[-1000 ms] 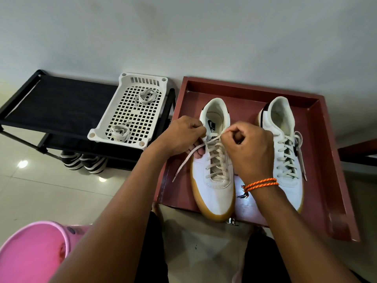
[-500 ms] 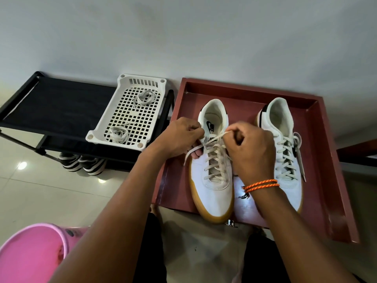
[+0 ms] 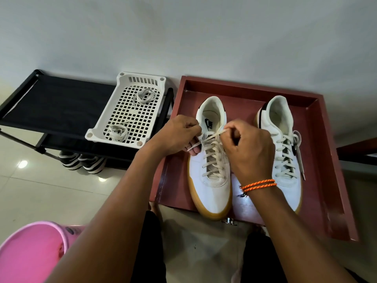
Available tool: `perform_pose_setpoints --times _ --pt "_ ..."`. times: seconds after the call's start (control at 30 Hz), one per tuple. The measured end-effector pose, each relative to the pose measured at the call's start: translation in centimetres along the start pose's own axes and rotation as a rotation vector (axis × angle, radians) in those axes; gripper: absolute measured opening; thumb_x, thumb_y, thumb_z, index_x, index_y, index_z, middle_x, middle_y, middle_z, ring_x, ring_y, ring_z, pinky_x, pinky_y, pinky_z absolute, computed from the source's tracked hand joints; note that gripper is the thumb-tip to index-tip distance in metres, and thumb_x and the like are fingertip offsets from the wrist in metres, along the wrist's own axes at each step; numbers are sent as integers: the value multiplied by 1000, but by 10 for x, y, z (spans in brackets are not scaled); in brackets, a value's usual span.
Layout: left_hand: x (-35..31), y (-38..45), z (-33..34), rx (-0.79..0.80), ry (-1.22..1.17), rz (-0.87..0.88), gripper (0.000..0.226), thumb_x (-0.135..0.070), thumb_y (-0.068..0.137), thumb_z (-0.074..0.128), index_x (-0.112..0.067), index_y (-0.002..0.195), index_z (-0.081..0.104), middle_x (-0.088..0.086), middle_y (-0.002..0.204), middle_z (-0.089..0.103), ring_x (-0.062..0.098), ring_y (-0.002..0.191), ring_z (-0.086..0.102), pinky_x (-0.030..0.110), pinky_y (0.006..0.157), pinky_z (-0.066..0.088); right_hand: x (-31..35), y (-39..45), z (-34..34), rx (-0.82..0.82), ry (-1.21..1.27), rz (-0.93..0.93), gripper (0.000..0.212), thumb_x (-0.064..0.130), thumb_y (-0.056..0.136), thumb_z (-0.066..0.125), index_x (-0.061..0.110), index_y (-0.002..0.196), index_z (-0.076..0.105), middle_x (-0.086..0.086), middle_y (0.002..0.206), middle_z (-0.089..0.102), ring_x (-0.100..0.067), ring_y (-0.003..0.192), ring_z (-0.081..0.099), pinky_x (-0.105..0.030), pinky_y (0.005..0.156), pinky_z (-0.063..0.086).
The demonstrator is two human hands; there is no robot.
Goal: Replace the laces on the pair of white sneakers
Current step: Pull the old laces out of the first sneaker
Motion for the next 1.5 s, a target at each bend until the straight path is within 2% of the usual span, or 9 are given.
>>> perform_pose_setpoints --times 0.27,0.43,0.57,0.73,0.87,1.0,1.2,1.37,1.5 --pt "0 -2 -2 -27 29 -5 26 -9 104 49 1 85 63 24 76 76 41 73 77 33 65 60 -40 18 -40 -292 263 176 15 14 92 56 14 83 68 -5 67 66 -25 58 64 -44 59 52" --pt "-14 -11 -11 -286 332 126 22 -29 97 62 -16 81 67 -2 72 75 22 69 72 47 76 63 -49 21 -42 -230 808 252 33 1 89 50 17 61 57 -10 56 43 -24 47 37 -29 50 29" --pt "-29 -35 -7 -443 461 250 7 -32 101 61 -30 107 57 -6 91 63 13 80 62 46 75 57 -51 18 -23 6 503 237 30 11 83 57 9 55 65 -9 58 56 -25 55 52 -36 57 39" --pt "-21 -68 42 -363 494 198 38 -28 104 61 -37 141 58 -6 105 56 13 85 62 37 75 58 -48 6 19 327 206 155 16 26 86 60 24 78 73 6 75 69 -14 73 64 -44 69 55" --pt "-24 -56 38 -467 460 193 20 -27 97 69 -32 117 69 -9 71 59 18 66 62 41 62 57 -48 -2 30 435 127 144 2 28 90 64 30 89 66 8 90 60 -16 82 61 -46 76 56" --pt "-35 -46 24 -541 259 269 10 -25 92 75 -31 88 68 -7 57 58 12 52 55 36 55 50 -52 1 26 412 161 152 10 20 94 64 25 92 72 6 98 58 -10 83 61 -40 82 55" --pt "-37 -32 14 -390 -399 261 15 -26 94 72 -12 91 73 7 91 69 23 74 61 31 56 42 -31 2 35 396 418 85 28 43 95 62 23 105 77 13 113 57 -18 114 55 -35 94 51" --pt "-35 -34 -7 -282 -921 283 23 -20 107 48 -14 87 57 18 118 77 27 100 68 41 93 51 -18 -1 32 505 682 86 12 22 95 78 14 86 77 -8 88 68 -31 78 61 -42 73 49" --pt "-21 -28 -14 -250 -1168 193 26 -20 111 45 -16 86 51 3 72 53 19 67 54 40 84 58 -14 -5 27 670 869 209 16 18 96 76 3 92 81 -22 72 65 -22 54 46 -29 52 34"
Point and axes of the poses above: each hand's wrist, its own y-axis towards the middle knuckle, its own z-axis out of the palm, x = y × z, the point moved 9 cm from there along y, towards the middle knuckle
